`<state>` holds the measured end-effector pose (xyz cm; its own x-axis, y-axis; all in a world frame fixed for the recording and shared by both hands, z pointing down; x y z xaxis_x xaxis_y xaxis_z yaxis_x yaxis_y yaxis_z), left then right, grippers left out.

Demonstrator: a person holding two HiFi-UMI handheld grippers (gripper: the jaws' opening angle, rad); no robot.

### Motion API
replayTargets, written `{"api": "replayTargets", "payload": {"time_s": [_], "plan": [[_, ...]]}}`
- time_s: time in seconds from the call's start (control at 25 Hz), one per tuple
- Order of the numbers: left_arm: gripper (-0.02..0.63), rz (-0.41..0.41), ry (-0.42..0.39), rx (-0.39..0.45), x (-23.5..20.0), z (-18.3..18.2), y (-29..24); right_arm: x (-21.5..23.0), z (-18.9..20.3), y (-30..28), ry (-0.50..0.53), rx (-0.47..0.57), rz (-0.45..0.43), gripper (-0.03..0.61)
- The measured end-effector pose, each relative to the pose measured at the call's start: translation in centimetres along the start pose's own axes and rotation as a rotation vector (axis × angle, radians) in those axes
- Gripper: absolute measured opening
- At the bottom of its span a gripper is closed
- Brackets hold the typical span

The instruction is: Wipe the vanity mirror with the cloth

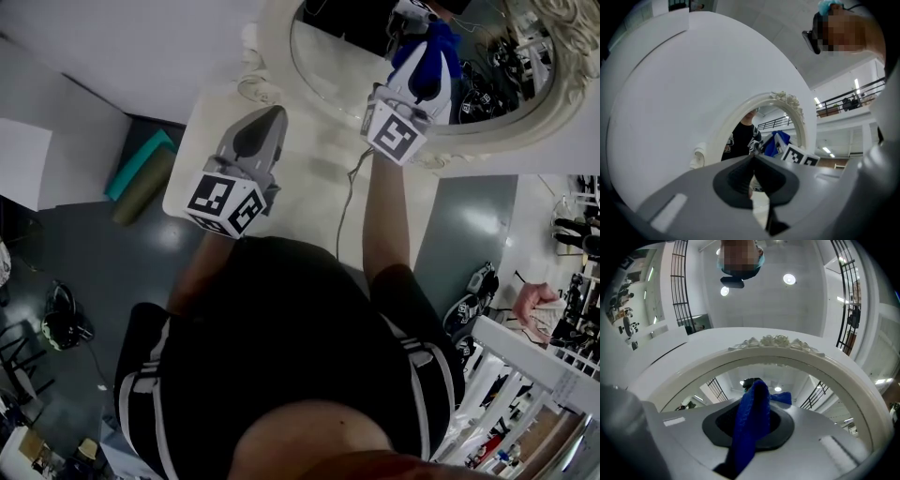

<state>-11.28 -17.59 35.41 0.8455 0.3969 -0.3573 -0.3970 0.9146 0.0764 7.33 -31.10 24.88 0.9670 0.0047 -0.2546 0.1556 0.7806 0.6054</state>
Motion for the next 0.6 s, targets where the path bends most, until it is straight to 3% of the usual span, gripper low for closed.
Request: {"api": "replayTargets", "payload": {"time_s": [0.4,0.6], "plan": [[0.011,-0.049,0.008,-0.001,-2.9,-0.6,1.6,-7.8,-0.8,-0.9,0.062,0.041,-0.111,0.041],[0.011,-0.072,0.021,0.005,-4.2,-1.0,2.1,-11.1,0.0,-0.7,0.009,0.02,-0.158,0.041]]}}
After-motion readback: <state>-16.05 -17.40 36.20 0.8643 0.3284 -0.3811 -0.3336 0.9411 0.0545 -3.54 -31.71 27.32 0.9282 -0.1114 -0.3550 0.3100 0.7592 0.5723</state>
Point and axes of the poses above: the fingertips, and each gripper's own axes: y backward along the fingers, x to its right, z out of its underside, the point moved 1 cm from there along y, backward along the fingers
